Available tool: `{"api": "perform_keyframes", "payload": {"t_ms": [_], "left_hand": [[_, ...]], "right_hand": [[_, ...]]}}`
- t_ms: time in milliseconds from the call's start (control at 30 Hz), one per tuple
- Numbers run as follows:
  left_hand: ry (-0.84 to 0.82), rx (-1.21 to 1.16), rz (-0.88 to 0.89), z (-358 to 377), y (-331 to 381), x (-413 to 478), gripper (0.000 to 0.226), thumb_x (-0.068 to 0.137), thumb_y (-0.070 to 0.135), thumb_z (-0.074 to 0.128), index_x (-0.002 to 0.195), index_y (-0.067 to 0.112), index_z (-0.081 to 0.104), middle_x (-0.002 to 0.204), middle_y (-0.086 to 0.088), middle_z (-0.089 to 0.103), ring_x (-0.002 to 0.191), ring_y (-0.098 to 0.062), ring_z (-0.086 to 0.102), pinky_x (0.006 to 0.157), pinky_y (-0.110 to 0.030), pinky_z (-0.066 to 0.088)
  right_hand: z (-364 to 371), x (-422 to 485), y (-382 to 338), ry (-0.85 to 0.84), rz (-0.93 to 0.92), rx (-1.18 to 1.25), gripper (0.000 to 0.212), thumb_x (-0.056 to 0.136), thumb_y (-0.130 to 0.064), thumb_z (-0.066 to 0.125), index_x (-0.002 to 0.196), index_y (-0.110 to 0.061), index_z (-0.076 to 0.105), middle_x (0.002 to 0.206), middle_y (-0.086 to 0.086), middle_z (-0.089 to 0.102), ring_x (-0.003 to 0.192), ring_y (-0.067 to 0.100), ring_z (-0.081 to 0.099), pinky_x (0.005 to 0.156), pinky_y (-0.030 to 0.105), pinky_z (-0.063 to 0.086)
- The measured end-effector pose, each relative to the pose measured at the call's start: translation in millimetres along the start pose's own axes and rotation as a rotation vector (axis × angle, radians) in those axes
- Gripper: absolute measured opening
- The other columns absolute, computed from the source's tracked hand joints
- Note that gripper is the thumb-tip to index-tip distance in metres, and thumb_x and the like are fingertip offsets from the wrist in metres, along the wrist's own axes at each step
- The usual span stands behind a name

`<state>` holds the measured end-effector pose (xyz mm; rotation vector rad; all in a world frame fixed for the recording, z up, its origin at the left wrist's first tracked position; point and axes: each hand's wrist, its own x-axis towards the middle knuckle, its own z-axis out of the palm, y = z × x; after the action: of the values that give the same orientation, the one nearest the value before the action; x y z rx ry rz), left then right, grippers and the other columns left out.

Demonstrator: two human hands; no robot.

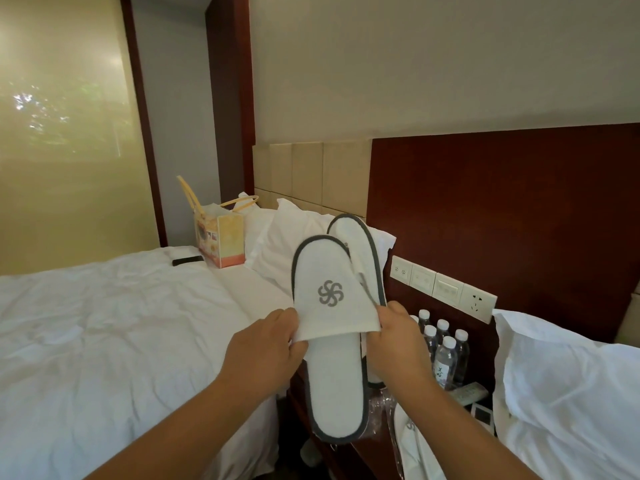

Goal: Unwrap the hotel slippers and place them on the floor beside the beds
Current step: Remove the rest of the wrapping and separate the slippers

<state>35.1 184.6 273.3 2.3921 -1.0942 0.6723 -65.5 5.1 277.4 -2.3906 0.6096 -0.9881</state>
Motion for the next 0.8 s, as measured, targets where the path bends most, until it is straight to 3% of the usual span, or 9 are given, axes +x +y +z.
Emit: {"api": "perform_keyframes", "payload": {"t_ms": [200, 267, 333, 433, 533, 600, 667, 700, 800], "left_hand": [[0.039, -0.093, -0.170, -10.5, 15.3, 2.9, 0.024, 0.090, 0.039, 0.048, 0.073, 0.031, 0.032, 0.061, 0.009, 0.046, 0.050, -0.003, 0.042, 0.046, -0.019, 0.027], [0.045, -0.087, -0.082, -10.8, 32.3, -5.0, 0.010, 0.090, 0.034, 0.050, 0.093, 0.038, 0.041, 0.068, 0.013, 0.055, 0.056, -0.003, 0.052, 0.049, -0.020, 0.034], [0.011, -0.043, 0.068, -8.2, 53.1, -15.5, 0.033, 0.089, 0.028, 0.057, 0.117, 0.042, 0.048, 0.085, 0.014, 0.065, 0.071, -0.008, 0.064, 0.058, -0.025, 0.047], [0.001, 0.037, 0.191, -3.9, 75.8, -25.1, 0.056, 0.071, 0.028, 0.078, 0.122, 0.035, 0.057, 0.079, 0.012, 0.068, 0.059, -0.009, 0.065, 0.048, -0.026, 0.049], [-0.097, 0.100, 0.121, 5.2, 83.3, -29.9, 0.068, 0.094, 0.028, 0.055, 0.151, 0.028, 0.018, 0.119, 0.001, 0.056, 0.093, -0.018, 0.064, 0.073, -0.032, 0.052], [-0.066, 0.126, 0.118, 13.2, 81.4, -28.4, 0.072, 0.096, 0.022, 0.047, 0.156, 0.019, 0.006, 0.140, -0.006, 0.039, 0.120, -0.023, 0.049, 0.094, -0.033, 0.046], [-0.048, 0.102, 0.134, 10.9, 76.8, -19.3, 0.068, 0.093, 0.018, 0.047, 0.154, 0.016, 0.017, 0.150, -0.005, 0.033, 0.133, -0.023, 0.036, 0.111, -0.032, 0.033], [-0.052, 0.045, 0.151, 8.0, 72.7, -12.9, 0.061, 0.093, 0.016, 0.048, 0.150, 0.016, 0.028, 0.147, -0.003, 0.039, 0.132, -0.022, 0.038, 0.112, -0.031, 0.031], [-0.049, -0.224, 0.146, 3.6, 55.9, -0.4, 0.033, 0.092, 0.016, 0.047, 0.124, 0.014, 0.056, 0.115, -0.005, 0.062, 0.109, -0.020, 0.058, 0.094, -0.022, 0.039]], "right_hand": [[8.3, 1.0, -0.7, 0.036, 0.148, 0.054, 0.025, 0.093, -0.011, 0.044, 0.086, -0.011, 0.068, 0.089, 0.001, 0.054, 0.069, 0.016, 0.054, 0.067, 0.035, 0.051], [11.2, 2.1, -3.8, 0.018, 0.150, -0.001, 0.026, 0.093, -0.016, 0.042, 0.087, -0.013, 0.068, 0.087, -0.002, 0.049, 0.062, 0.004, 0.044, 0.056, 0.026, 0.041], [11.5, 4.4, -8.2, -0.009, 0.160, -0.032, 0.029, 0.093, -0.023, 0.041, 0.089, -0.016, 0.068, 0.087, -0.004, 0.048, 0.062, 0.001, 0.042, 0.050, 0.023, 0.031], [8.7, 8.0, -13.9, -0.013, 0.177, -0.083, 0.029, 0.092, -0.026, 0.040, 0.090, -0.018, 0.069, 0.091, -0.001, 0.051, 0.066, 0.011, 0.050, 0.056, 0.027, 0.038], [2.2, 8.3, -18.9, 0.007, 0.200, -0.063, 0.033, 0.093, -0.031, 0.039, 0.094, -0.015, 0.068, 0.096, 0.004, 0.054, 0.074, 0.020, 0.056, 0.061, 0.031, 0.043], [-0.1, 6.7, -22.5, -0.018, 0.187, -0.073, 0.031, 0.093, -0.032, 0.045, 0.093, -0.013, 0.069, 0.098, 0.004, 0.053, 0.078, 0.022, 0.057, 0.065, 0.033, 0.048], [-1.1, 3.8, -28.2, -0.046, 0.164, -0.079, 0.024, 0.091, -0.030, 0.052, 0.088, -0.014, 0.069, 0.097, 0.003, 0.052, 0.080, 0.022, 0.058, 0.071, 0.038, 0.052], [-1.0, 1.9, -31.5, -0.055, 0.146, -0.095, 0.022, 0.090, -0.028, 0.053, 0.087, -0.014, 0.070, 0.096, 0.003, 0.052, 0.079, 0.023, 0.058, 0.072, 0.040, 0.053], [0.5, -5.4, -39.6, -0.047, 0.070, -0.110, 0.024, 0.091, -0.027, 0.052, 0.086, -0.013, 0.070, 0.094, 0.003, 0.051, 0.076, 0.024, 0.059, 0.069, 0.040, 0.054]]}}
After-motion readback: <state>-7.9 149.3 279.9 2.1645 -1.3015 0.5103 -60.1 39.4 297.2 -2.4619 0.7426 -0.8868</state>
